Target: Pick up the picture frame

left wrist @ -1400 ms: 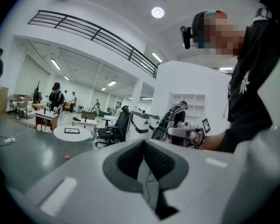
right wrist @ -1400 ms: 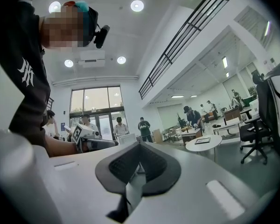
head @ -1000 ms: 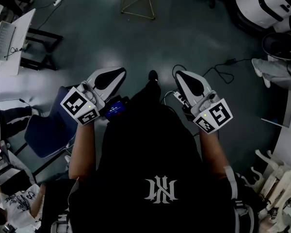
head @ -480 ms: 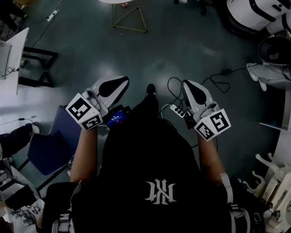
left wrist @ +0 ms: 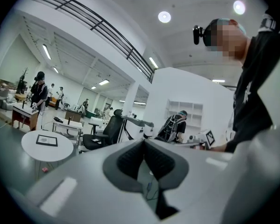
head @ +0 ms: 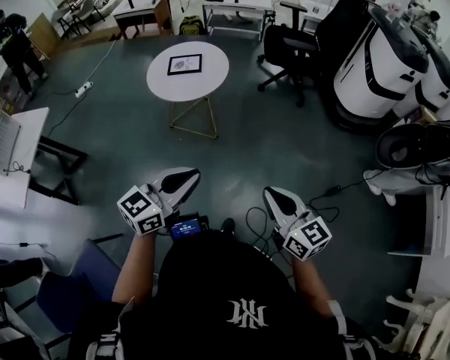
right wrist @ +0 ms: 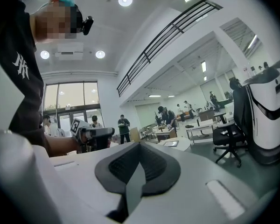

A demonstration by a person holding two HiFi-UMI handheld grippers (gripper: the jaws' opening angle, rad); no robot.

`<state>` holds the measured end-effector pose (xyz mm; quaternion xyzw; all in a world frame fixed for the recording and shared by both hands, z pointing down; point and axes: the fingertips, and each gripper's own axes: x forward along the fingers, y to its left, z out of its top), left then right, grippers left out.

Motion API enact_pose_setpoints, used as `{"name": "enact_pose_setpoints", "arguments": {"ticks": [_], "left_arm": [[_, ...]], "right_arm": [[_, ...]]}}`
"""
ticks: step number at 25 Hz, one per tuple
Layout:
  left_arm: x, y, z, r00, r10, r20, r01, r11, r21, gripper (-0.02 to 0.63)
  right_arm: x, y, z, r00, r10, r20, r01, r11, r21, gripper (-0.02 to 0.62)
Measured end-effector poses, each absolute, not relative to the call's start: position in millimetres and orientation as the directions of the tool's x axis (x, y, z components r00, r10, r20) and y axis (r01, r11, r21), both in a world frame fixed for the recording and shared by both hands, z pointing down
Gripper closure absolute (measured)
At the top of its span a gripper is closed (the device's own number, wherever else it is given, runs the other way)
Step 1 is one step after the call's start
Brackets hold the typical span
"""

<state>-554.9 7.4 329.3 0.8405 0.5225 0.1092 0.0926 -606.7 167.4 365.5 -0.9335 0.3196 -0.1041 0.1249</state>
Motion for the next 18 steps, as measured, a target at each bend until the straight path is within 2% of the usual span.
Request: {"name": "enact_pose_setpoints", "arguments": {"ticks": [8,14,18], "left_arm": [[-439,51,315,0.37,0.929,-0.004,0.895,-0.355,0.271,0.602],[-403,84,342,0.321,0.947,0.027,0.894,-0.312,0.32,0.602],[-371,93,355,0.346,0.937,0.049,0.873,-0.341,0.349,0.601]], "right_arm": [[-507,197,323,0.819,-0.57,0.061,-0.55,-0.811,-0.199,0.595],[-480,231,338,0.848,-0.523,0.09,-0.492,-0.838,-0.237,0.595],[-447,251,349,0.842,-0.531,0.094,-0.496,-0.831,-0.251,0.595]]}}
